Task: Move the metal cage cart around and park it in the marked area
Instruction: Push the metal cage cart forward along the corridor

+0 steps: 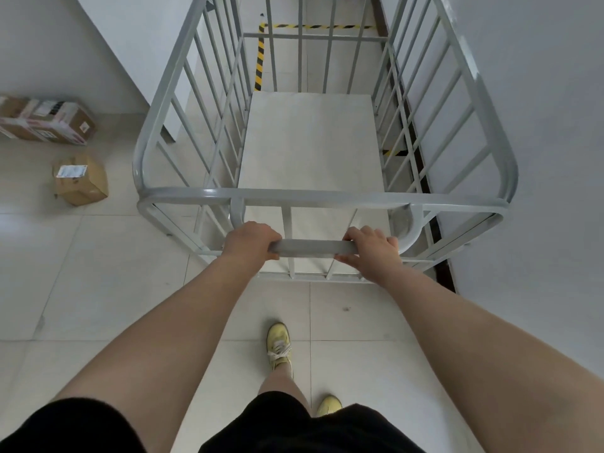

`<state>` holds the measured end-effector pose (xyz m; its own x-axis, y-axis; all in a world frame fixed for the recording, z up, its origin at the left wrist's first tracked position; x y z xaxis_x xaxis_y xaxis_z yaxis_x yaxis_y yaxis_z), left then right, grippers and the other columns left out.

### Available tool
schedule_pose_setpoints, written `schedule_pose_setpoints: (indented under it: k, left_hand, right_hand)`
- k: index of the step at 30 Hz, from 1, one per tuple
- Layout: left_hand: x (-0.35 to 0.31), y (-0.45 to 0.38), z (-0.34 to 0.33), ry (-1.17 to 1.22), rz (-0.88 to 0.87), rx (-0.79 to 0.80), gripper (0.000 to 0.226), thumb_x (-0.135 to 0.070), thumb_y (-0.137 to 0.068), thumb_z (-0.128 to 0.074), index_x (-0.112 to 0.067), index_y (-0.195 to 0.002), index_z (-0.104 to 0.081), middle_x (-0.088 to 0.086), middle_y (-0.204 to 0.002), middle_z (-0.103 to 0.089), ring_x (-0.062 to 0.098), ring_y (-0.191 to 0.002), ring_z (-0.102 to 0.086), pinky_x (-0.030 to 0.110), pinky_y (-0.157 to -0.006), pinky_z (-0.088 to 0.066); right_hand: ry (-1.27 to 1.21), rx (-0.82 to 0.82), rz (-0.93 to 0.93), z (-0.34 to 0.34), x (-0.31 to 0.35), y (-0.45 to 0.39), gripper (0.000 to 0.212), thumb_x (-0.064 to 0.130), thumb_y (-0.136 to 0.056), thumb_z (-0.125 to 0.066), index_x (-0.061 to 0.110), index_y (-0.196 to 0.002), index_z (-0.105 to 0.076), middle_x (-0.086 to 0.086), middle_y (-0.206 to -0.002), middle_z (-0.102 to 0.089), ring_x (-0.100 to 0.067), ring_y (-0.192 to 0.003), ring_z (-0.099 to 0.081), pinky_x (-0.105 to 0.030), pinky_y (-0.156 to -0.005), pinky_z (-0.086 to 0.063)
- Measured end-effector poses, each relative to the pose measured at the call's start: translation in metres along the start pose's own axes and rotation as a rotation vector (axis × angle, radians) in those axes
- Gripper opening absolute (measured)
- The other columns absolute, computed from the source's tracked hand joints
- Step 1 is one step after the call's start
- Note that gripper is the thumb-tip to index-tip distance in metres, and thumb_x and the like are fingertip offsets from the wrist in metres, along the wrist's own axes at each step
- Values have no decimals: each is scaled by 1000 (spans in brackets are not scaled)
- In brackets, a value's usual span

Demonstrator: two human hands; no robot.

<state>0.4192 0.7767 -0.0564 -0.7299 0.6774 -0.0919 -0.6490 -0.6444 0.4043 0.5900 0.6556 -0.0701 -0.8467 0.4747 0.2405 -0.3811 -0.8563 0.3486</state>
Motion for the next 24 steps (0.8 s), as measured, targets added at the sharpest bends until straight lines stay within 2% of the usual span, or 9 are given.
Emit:
schedule_pose_setpoints:
  k: [6, 8, 10, 12, 14, 18, 20, 22, 24]
  left_hand:
    - [17, -64, 27, 3, -32, 0, 18, -30, -91, -59, -13, -88, -60, 4, -103, -63, 24, -106, -53, 29, -67, -40]
    - [24, -83, 37, -20, -53, 21, 20, -33, -91, -58, -17, -80, -53, 4, -104, -63, 25, -108, -51, 28, -69, -38]
    - [30, -99, 49, -71, -89, 36, 23, -36, -91, -57, -20, -78, -45, 3, -106, -64, 27, -109, -51, 28, -73, -37]
    - [35, -115, 60, -140, -132, 53, 25, -38, -92, -55, -19, -79, -43, 3, -107, -65, 25, -108, -53, 32, -88, -41]
    - [41, -129, 69, -188, -150, 77, 27, -39, -92, -54, -18, -80, -42, 4, -107, -65, 25, -108, -54, 36, -101, -37]
    - [53, -159, 85, -225, -168, 90, 26, -42, -93, -50, -20, -82, -41, 4, -100, -63, 27, -109, -53, 36, -102, -37]
    - [55, -176, 93, -241, -176, 95, 24, -43, -94, -48, -21, -83, -42, 4, -106, -64, 27, -110, -53, 35, -101, -36]
    - [61, -194, 99, -250, -197, 107, 24, -45, -93, -47, -22, -88, -51, 4, -108, -66, 27, -111, -54, 35, -104, -33]
    - [72, -217, 101, -247, -217, 90, 32, -49, -91, -48, -22, -99, -62, 1, -106, -67, 25, -109, -55, 38, -112, -23]
  right_hand:
    - [35, 5, -39, 24, 0, -62, 38, 50, -91, -51, 20, -115, -51, -4, -113, -52, -24, -109, -47, -37, -96, -33]
    - [27, 1, -49, 31, 0, -81, 38, 50, -91, -51, 20, -113, -51, -3, -111, -52, -24, -108, -48, -36, -97, -33]
    - [37, -9, -50, 36, 2, -99, 38, 51, -90, -51, 20, -113, -51, -3, -111, -52, -24, -107, -48, -36, -96, -33]
    - [53, -13, -48, 41, 4, -117, 39, 51, -91, -49, 20, -114, -50, -3, -111, -51, -24, -107, -48, -36, -96, -32]
    - [56, -9, -46, 46, 5, -132, 39, 52, -91, -48, 20, -114, -49, -2, -111, -51, -23, -107, -47, -36, -96, -32]
    - [61, 5, -29, 58, 8, -166, 40, 53, -92, -46, 21, -116, -48, -2, -113, -50, -23, -109, -46, -35, -97, -31]
    - [72, 3, -18, 65, 8, -182, 41, 53, -92, -45, 21, -116, -47, -2, -115, -50, -23, -109, -46, -35, -97, -31]
    - [111, -4, -5, 73, 8, -199, 42, 54, -92, -42, 20, -116, -46, -2, -115, -50, -24, -108, -46, -35, -95, -31]
    - [139, 16, 11, 79, 8, -220, 47, 60, -90, -41, 20, -114, -47, -2, -113, -51, -24, -106, -48, -37, -94, -34]
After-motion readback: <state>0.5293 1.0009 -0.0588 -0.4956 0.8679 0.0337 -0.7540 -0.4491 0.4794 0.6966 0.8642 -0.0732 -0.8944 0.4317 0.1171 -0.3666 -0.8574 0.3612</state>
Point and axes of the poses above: each hand's wrist, its own y-axis away from the middle knuckle, its own z-axis out of the back of the hand, x = y × z, the point moved 4 cm from there along -y, towards the middle knuckle
